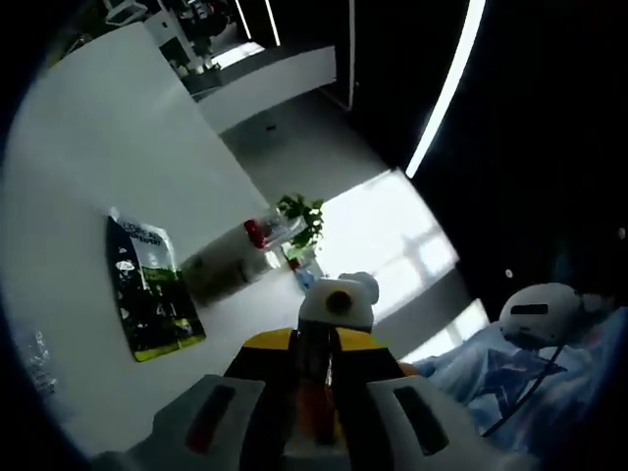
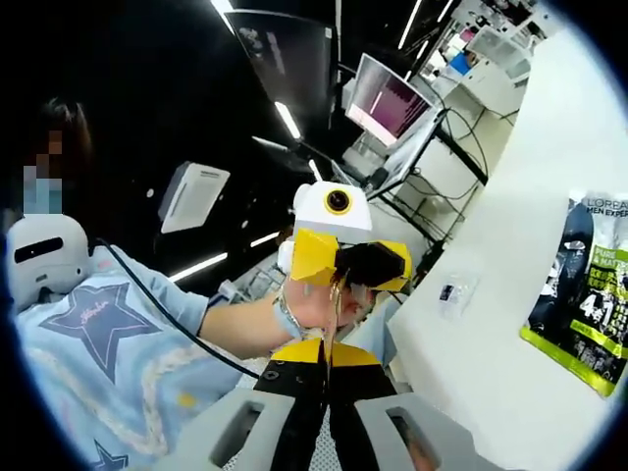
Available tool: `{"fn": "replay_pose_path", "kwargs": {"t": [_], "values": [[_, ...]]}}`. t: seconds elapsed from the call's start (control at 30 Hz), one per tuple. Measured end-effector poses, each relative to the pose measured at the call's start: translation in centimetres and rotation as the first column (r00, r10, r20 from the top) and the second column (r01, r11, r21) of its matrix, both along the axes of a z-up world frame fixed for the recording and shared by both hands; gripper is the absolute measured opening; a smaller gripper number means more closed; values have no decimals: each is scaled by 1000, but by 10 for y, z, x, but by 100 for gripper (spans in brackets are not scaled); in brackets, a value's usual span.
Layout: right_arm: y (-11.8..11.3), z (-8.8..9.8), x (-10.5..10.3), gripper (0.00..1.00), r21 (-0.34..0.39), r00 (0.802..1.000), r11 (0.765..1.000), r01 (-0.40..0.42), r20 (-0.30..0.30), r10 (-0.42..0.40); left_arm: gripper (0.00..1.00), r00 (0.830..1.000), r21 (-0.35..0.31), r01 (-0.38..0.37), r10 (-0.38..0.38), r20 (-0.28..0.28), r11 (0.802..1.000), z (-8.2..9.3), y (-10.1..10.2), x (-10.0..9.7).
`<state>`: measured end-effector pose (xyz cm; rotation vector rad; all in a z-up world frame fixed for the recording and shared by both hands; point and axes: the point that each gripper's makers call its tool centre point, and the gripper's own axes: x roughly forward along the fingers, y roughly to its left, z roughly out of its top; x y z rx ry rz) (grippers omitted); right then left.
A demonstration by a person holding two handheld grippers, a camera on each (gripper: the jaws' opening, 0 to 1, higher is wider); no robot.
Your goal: Arrange the skincare products in the storage area until every visible bottle or jar stands upright without overlapping.
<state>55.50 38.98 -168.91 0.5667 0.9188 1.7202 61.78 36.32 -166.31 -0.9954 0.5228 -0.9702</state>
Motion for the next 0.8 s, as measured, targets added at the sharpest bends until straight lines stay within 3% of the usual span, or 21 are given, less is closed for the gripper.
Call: {"fn": "replay_pose_path", "kwargs": {"t": [0.07, 0.17, 0.27, 0.43, 0.6, 0.73, 0.8], "values": [[-1, 1, 5, 0, 3, 1000, 1000, 19, -1, -19, 16, 1000, -3, -4, 4, 4, 1000, -1, 5, -4], [-3, 1, 9, 0, 3, 999, 999, 37, -2, -37, 13, 999, -9, 38, -38, 2, 999, -2, 6, -13], [-1, 2, 9, 0, 6, 999, 999, 43, -7, -43, 0, 997, 19, 80, -79, -19, 997, -8, 2, -22], [1, 0, 10, 0, -2, 998, 998, 62, 4, -62, 0, 998, 48, 58, -58, 5, 997, -10, 5, -19], [-1, 3, 20, 0, 26, 987, 994, 106, 119, -108, 0, 998, 43, 67, -66, -10, 997, -8, 12, -17], [-9, 4, 38, 1, 21, 980, 986, 168, 109, -169, 0, 999, 66, 45, -43, -32, 997, -13, 23, -18], [-11, 8, 42, 0, 34, 981, 983, 180, 74, -182, 0, 998, 77, 49, -46, -35, 996, -17, 29, -19]]}}
